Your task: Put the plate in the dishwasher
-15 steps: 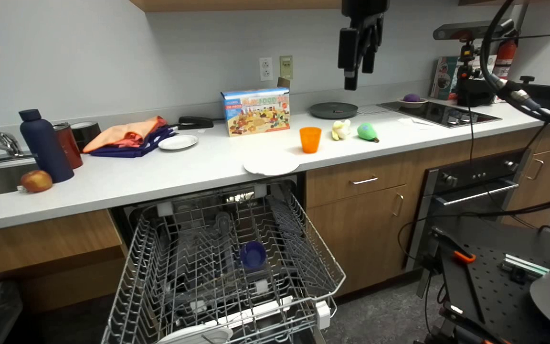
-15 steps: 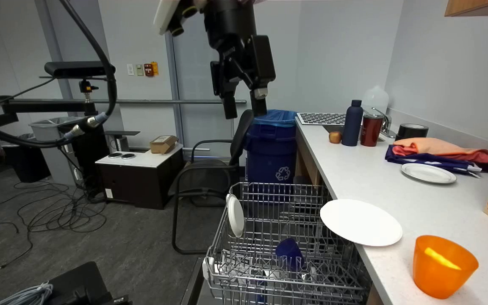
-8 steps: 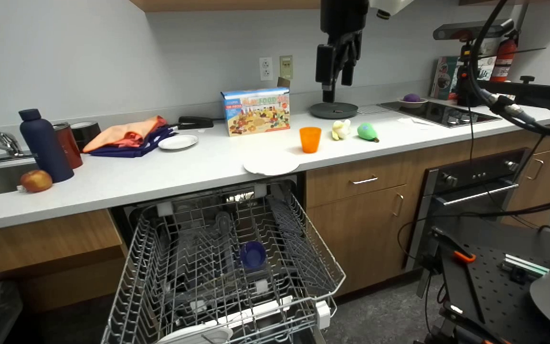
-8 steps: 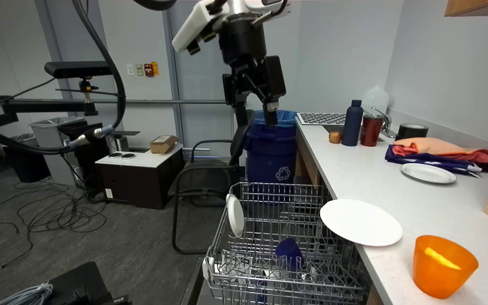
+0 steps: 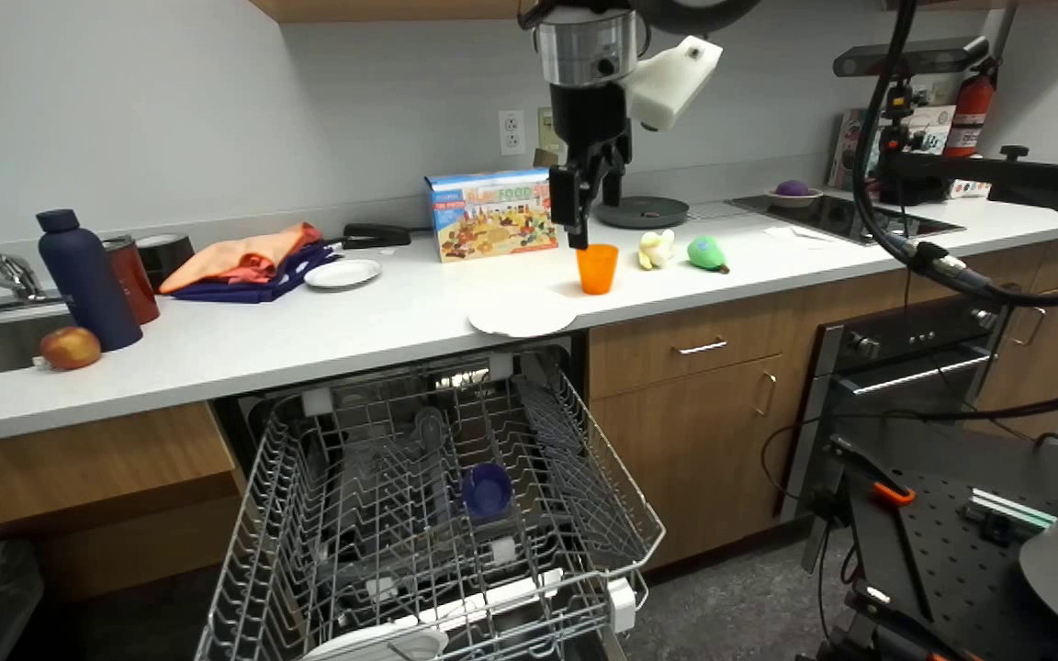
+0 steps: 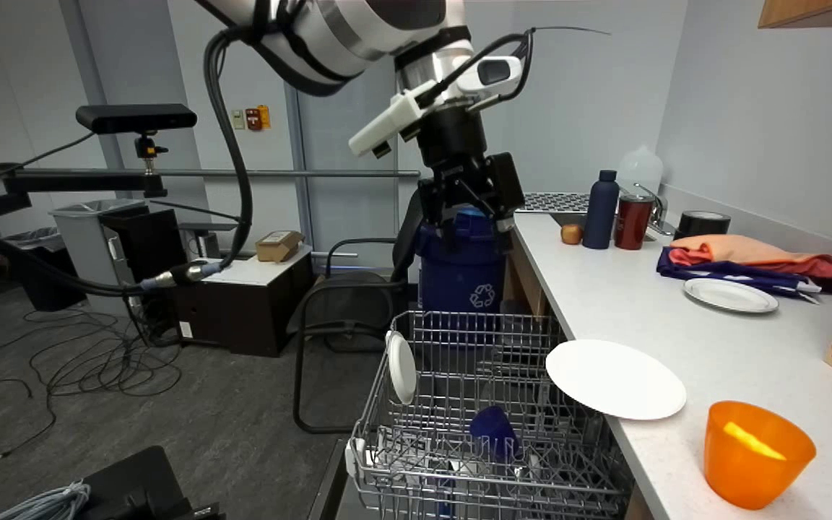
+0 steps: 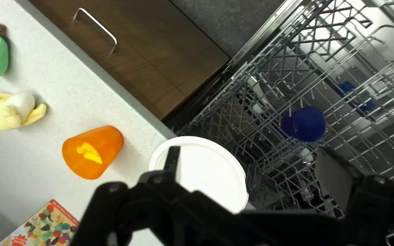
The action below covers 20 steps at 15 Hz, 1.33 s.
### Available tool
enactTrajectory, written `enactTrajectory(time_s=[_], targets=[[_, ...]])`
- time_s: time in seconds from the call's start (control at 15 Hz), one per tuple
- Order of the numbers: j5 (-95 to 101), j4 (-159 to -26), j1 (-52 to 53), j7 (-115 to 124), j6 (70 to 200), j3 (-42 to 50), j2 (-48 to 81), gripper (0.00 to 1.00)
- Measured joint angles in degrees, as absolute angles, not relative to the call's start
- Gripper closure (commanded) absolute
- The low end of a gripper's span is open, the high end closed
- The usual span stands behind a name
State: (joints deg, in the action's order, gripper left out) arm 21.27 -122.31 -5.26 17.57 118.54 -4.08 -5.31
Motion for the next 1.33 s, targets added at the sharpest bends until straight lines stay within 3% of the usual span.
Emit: enactTrajectory(time_s=[0.6,1.33], targets=[[35.36,-115.21,-2.15,23.37,122.4,-2.94,10.1,0.0],[35.36,-113.57,-0.96,23.63,122.4,-2.16,11.48,0.0]])
